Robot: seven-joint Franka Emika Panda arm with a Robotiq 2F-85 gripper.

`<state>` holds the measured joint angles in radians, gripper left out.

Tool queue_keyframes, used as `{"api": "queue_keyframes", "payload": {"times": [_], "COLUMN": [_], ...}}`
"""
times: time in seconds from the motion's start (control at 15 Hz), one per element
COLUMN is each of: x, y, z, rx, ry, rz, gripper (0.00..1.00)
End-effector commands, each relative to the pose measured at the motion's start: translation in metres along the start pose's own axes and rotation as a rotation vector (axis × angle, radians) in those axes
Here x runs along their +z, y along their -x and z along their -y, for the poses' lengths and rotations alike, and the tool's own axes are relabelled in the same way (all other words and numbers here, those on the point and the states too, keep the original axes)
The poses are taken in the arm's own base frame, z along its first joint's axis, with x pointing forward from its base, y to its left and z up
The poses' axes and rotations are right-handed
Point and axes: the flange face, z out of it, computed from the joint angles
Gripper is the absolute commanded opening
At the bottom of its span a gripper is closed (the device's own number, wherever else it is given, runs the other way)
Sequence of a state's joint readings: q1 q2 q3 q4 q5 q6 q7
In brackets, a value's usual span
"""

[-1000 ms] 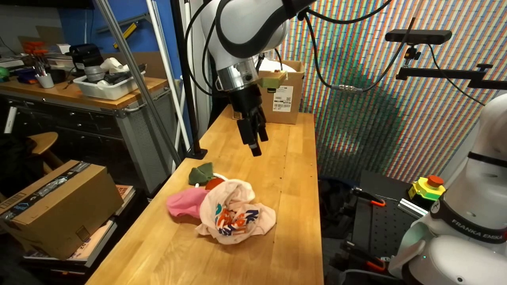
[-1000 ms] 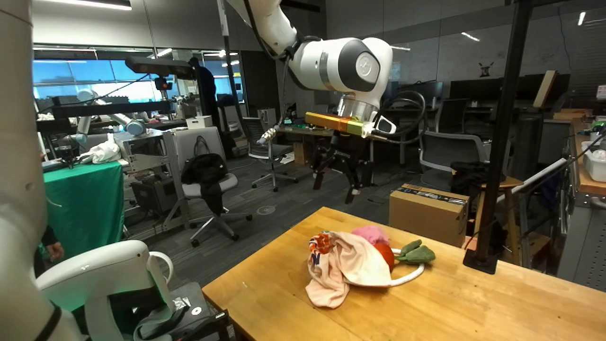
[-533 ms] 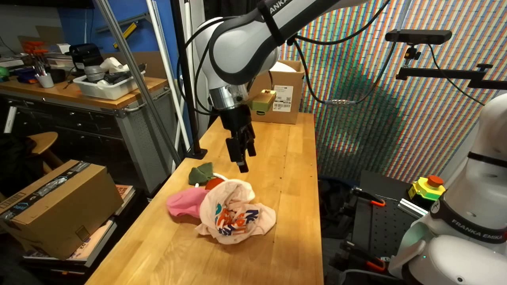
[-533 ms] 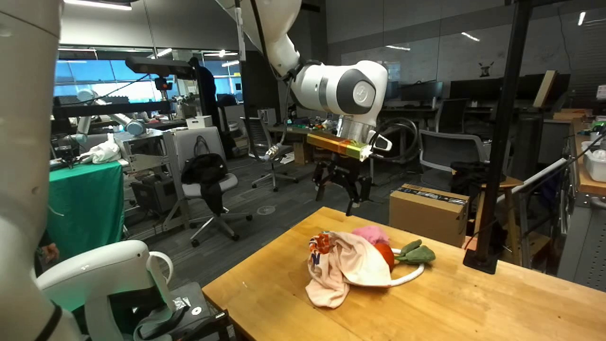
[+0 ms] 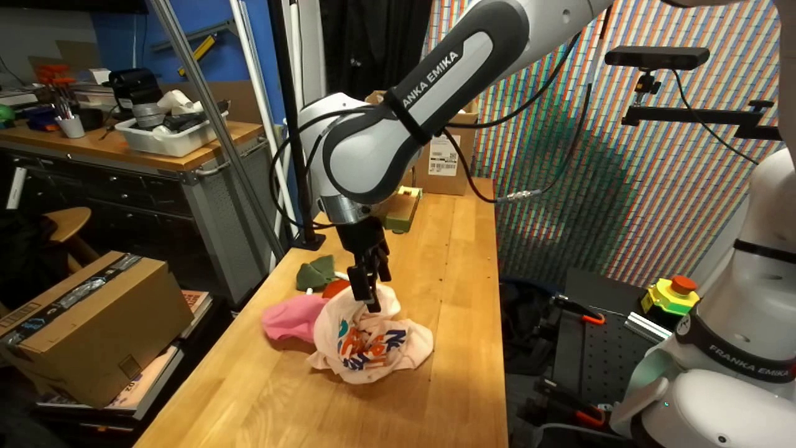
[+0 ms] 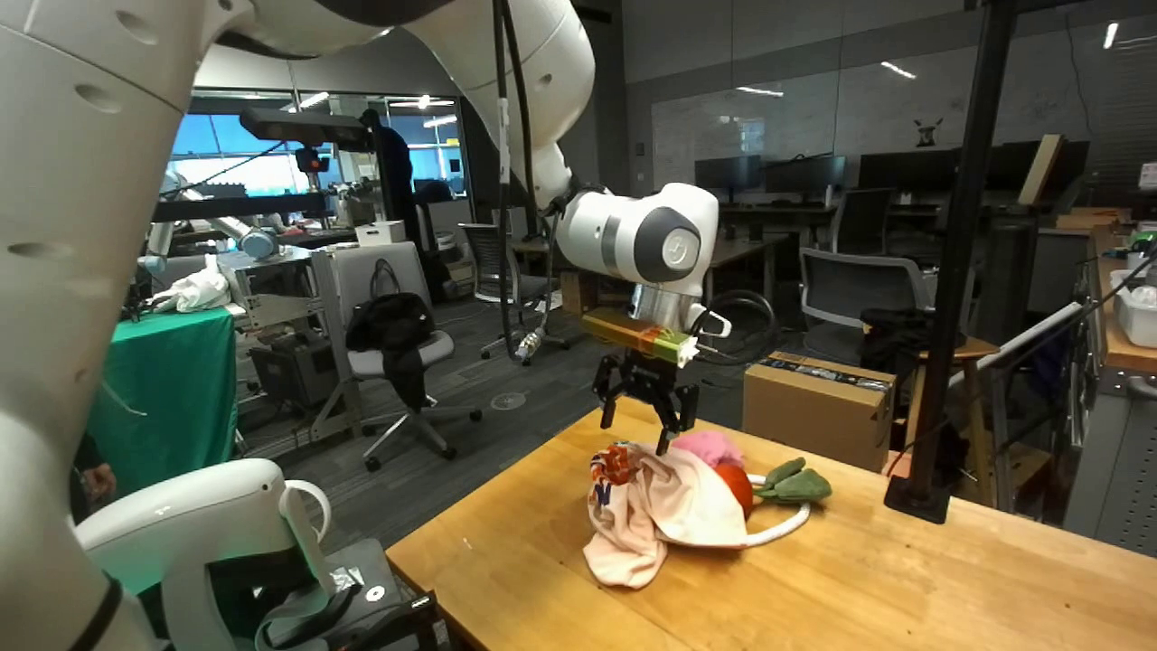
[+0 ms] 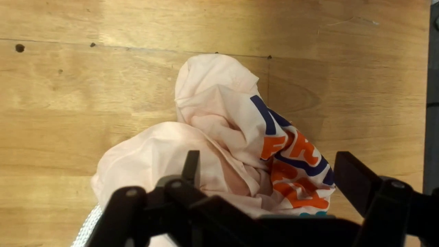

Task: Separate the objects on the table.

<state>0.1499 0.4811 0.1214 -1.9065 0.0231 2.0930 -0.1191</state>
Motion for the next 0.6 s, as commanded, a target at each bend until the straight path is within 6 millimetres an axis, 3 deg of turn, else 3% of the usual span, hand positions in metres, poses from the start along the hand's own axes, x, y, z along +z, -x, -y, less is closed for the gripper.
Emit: {"api": "queue_keyframes", "payload": {"times": [0.0,0.53], "x": [0.018,0.042], "y": [-0.019,-0.041], "z": [0.01,0.012], "rx": [-0.013,0.018], "ry": [0.029,0.052], "rz": [-0.047,-0.155], "gripper": [1.0,1.0]}}
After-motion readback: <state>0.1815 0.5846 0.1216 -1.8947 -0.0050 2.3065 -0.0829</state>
